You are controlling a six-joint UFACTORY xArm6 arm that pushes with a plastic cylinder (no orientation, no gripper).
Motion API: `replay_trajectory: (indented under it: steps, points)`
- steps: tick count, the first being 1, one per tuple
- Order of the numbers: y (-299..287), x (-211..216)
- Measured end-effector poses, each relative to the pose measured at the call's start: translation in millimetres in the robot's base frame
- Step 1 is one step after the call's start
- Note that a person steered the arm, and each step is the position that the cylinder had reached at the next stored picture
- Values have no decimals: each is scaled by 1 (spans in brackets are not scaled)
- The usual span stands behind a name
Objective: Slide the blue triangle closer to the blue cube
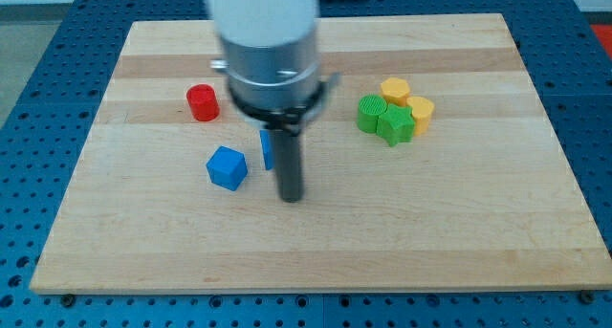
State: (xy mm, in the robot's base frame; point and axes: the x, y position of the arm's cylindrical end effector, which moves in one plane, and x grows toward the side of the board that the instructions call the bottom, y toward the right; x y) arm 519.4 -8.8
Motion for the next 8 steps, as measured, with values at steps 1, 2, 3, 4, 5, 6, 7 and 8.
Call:
replay_trajectory:
  steps: [1, 2, 3, 4, 5, 6, 7, 8]
  points:
    - [10, -18]
    - [2, -46]
    - [-5, -66]
    - [-6, -66]
    - [-12, -77]
    - [-16, -81]
    - [-16, -81]
    - [-33, -76]
